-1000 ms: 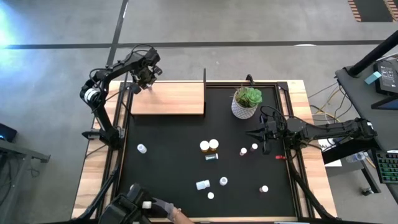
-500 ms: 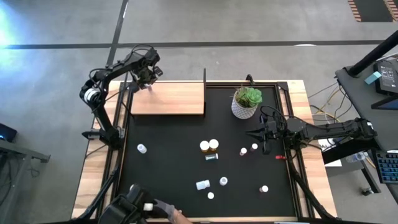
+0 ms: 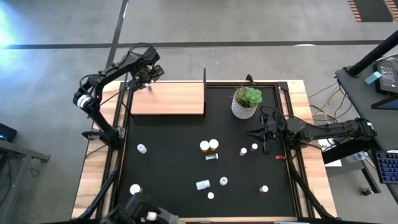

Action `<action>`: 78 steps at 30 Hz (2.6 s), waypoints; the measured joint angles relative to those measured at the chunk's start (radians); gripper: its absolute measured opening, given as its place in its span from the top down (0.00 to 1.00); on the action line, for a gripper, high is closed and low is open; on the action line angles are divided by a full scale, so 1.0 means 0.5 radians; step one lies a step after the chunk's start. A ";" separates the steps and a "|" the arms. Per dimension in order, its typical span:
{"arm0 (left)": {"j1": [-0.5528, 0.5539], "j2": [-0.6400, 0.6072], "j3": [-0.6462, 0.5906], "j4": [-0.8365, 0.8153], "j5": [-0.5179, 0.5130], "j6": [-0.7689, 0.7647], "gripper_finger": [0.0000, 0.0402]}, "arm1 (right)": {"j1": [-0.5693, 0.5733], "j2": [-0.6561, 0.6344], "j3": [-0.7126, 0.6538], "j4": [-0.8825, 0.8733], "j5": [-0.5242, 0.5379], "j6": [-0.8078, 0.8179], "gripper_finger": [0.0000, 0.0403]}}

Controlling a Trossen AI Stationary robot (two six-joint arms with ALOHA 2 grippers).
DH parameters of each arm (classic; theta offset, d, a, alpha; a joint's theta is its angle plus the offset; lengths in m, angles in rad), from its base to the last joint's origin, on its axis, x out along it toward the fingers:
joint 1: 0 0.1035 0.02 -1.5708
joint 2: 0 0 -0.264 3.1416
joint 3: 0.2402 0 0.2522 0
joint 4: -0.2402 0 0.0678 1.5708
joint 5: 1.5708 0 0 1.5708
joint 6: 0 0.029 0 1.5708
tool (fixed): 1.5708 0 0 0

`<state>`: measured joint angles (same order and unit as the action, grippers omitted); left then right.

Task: Pick and place medicine bottles onto shelf by color
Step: Put the top left white pill bottle on the shelf

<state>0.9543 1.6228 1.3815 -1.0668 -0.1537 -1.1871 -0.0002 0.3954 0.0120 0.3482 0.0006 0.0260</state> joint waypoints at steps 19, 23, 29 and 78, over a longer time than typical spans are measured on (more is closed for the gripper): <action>-1.237 -0.131 -0.145 -0.370 0.076 -0.351 0.38 | 0.000 0.000 0.000 0.000 -0.001 0.000 0.94; -1.549 -0.165 -0.270 -0.369 -0.042 -0.714 0.38 | 0.000 0.000 0.001 0.001 -0.001 0.000 0.94; -1.877 -0.240 -0.503 -0.375 -0.081 -1.237 0.38 | 0.000 0.000 0.000 0.000 -0.001 0.000 0.94; -2.390 -0.502 -1.220 -0.192 0.183 -2.694 0.45 | 0.000 0.000 0.000 0.001 -0.001 0.000 0.94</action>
<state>-0.2409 1.3716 0.7715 -1.1627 -0.0620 -2.5343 -0.0002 0.3954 0.0120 0.3485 0.0002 0.0259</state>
